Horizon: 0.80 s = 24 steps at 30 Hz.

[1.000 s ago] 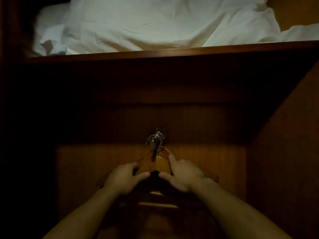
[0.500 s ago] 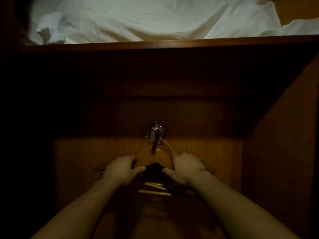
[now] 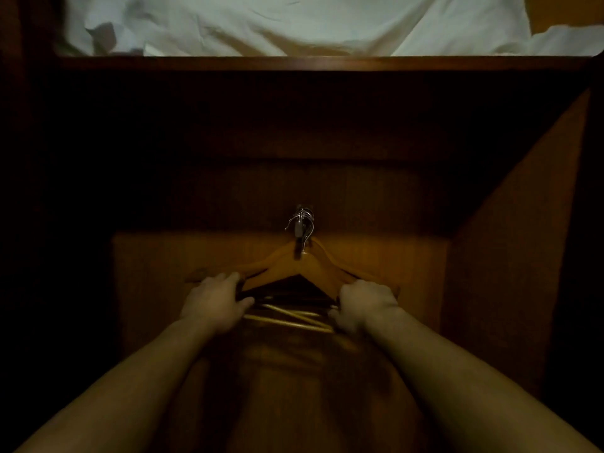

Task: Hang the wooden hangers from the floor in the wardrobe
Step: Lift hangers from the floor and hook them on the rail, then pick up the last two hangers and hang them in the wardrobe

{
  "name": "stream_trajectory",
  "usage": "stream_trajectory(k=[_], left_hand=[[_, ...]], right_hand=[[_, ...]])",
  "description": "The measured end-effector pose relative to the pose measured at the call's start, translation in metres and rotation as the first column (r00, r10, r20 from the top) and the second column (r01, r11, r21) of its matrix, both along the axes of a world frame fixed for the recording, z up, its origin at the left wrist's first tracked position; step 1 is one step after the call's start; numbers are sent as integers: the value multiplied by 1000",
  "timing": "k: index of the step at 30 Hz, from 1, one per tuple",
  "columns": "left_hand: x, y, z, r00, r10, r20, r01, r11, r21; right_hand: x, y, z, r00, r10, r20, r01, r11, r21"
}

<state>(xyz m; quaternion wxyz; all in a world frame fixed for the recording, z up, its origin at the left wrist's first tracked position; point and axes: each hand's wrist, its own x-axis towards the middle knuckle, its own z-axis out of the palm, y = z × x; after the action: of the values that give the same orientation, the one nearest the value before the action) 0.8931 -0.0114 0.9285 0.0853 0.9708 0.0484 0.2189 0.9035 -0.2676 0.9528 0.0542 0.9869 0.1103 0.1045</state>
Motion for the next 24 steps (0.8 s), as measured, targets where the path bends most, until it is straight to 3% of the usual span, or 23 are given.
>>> stream_trajectory(k=[5,11,15,24], left_hand=[[-40,5,-3,995,62,-79,-63,998,-4],[-105,1,4,979,177,-106,-179,984,-15],[-151,-4,1,952,278,-129,-287,957,-53],[-299,6,-34,835,511,-204,-524,852,-9]], right_hand=[[-20,15,0,996,23,-86,-26,999,-27],[-50,40,6,970,232,-71,-228,972,58],[-76,52,2,925,374,-62,-365,922,128],[-150,84,-24,784,595,-176,-587,803,102]])
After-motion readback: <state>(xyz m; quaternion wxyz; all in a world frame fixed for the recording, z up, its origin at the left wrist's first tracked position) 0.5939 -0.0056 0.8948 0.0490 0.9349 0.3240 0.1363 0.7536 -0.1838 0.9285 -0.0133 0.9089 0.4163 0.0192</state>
